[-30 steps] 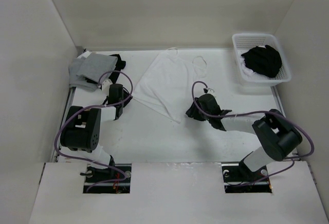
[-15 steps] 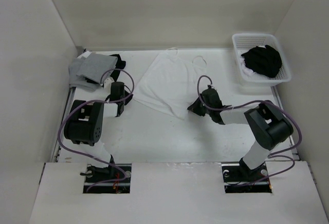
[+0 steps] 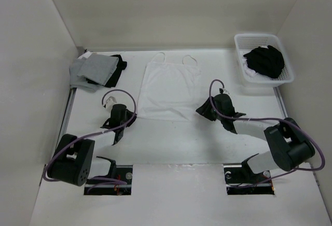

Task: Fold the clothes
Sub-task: Flatten the tank top out

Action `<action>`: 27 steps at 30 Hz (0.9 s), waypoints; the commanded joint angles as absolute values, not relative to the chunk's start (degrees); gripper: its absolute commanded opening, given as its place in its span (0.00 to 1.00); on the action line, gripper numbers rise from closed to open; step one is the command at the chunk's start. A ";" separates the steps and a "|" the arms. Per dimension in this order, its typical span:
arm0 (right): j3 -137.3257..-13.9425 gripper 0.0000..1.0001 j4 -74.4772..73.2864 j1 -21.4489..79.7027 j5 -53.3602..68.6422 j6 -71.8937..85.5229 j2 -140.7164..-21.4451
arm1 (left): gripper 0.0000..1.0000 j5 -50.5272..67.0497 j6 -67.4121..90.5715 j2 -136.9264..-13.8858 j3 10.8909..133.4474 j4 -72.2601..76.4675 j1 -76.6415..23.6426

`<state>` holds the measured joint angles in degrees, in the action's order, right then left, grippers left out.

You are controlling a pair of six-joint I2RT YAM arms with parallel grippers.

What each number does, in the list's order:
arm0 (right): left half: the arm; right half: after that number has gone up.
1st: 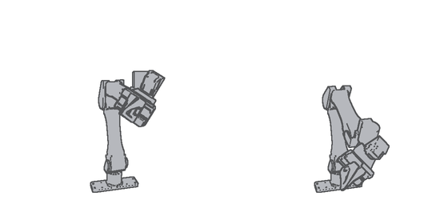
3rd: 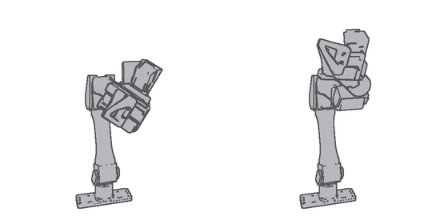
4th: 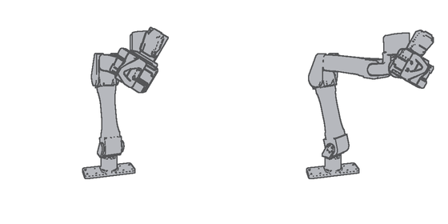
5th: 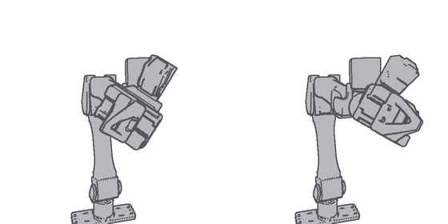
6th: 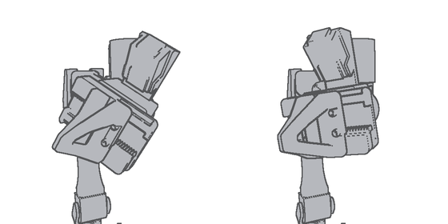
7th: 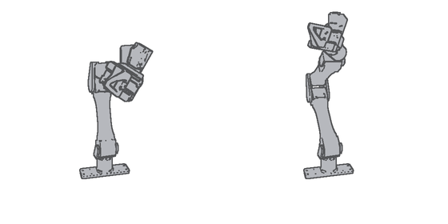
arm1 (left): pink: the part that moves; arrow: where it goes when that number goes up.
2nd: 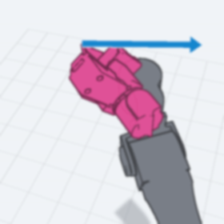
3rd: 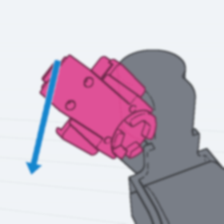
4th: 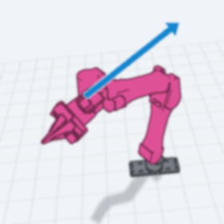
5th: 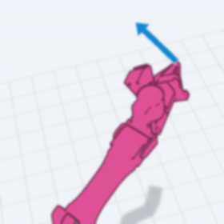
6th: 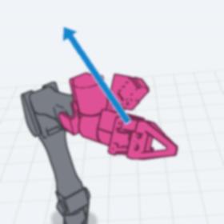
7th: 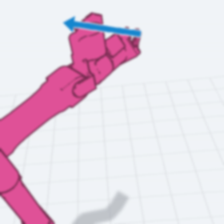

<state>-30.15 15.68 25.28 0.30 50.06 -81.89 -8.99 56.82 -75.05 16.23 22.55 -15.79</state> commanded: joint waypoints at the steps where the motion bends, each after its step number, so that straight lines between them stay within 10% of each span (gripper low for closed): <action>1: -28.74 0.42 14.33 28.07 1.94 49.22 -80.77 | 0.02 -8.88 56.43 -69.71 15.12 18.64 -15.25; 27: -28.83 0.22 9.32 30.45 4.30 50.89 -82.17 | 0.03 -7.03 54.84 -67.41 14.06 18.98 -14.28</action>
<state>-27.92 9.04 29.85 3.01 50.81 -80.99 -7.29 55.75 -67.02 14.09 16.86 -14.66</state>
